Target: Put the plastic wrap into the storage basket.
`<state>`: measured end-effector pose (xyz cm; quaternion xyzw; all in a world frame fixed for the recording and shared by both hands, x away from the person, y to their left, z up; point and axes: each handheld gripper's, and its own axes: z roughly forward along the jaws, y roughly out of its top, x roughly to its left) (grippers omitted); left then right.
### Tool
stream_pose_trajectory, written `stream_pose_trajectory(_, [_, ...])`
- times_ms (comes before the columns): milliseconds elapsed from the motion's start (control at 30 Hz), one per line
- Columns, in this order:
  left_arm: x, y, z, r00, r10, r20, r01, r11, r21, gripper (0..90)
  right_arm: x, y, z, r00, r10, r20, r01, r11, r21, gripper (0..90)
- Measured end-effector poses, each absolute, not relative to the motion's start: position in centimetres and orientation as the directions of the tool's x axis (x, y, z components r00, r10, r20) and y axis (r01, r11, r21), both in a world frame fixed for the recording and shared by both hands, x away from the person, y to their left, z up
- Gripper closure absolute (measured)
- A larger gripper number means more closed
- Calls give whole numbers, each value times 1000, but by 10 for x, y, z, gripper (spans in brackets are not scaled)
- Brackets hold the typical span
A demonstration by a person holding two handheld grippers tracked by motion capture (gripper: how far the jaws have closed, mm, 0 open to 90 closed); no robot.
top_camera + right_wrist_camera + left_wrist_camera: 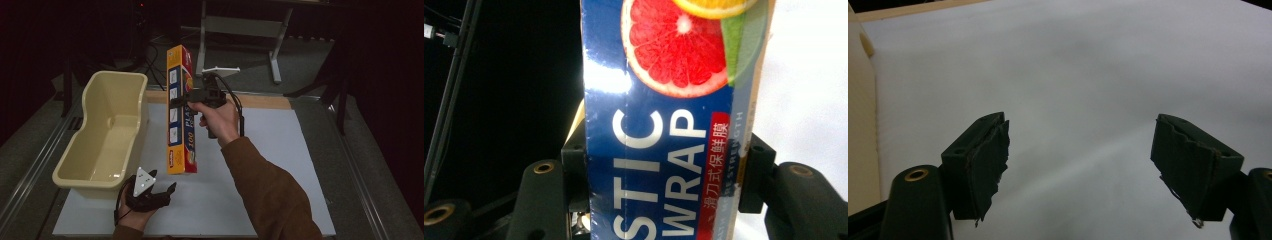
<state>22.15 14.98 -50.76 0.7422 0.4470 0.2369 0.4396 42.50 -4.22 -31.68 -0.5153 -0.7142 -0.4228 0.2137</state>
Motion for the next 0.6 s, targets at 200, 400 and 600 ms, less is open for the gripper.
stream_pose_trajectory(200, [221,150,-508,481,876,-28,450,-220,866,230,425,-30,-313,-382,540,750,916,110,387,419])
stream_pose_trajectory(400, [221,149,-506,478,878,-6,438,-232,868,229,432,-24,-313,-343,503,793,931,69,359,419])
stream_pose_trajectory(600, [221,150,-506,473,881,0,432,-233,871,228,438,-12,-321,-304,475,826,946,50,320,418])
